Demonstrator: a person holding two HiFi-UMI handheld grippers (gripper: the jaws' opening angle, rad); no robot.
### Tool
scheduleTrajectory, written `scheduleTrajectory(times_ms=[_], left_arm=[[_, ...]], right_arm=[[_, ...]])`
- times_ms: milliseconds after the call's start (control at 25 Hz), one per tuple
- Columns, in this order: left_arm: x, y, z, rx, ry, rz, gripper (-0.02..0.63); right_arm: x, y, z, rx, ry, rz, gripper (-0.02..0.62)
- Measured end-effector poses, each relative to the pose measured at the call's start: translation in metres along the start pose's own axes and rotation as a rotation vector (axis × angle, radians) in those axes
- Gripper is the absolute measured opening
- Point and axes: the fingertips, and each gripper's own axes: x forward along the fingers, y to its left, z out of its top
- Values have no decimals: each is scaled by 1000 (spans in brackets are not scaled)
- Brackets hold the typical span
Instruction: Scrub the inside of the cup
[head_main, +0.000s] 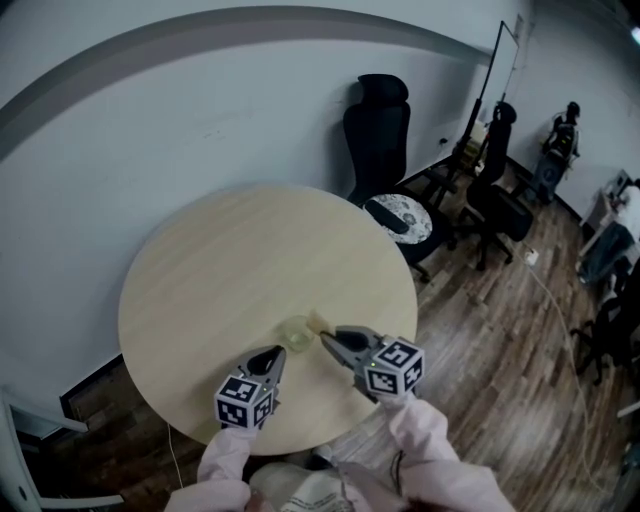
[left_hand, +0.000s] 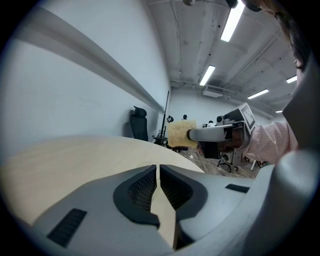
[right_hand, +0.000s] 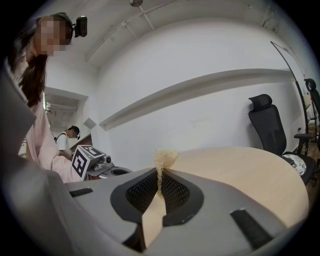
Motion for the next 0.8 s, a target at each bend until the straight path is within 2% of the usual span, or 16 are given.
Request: scheduleTrajectory(times_ms=[400,600,800], left_arm=[[31,8,-15,-14,52,-20,138],[49,11,-31,-20,99,-15,265],[66,10,-45,-10,130,-34,332]], right_arm=[[21,-19,-5,-20,68,20,28],[29,-26,-7,-62,123,33,28],[37,-31,-15,-124,182,52,28]])
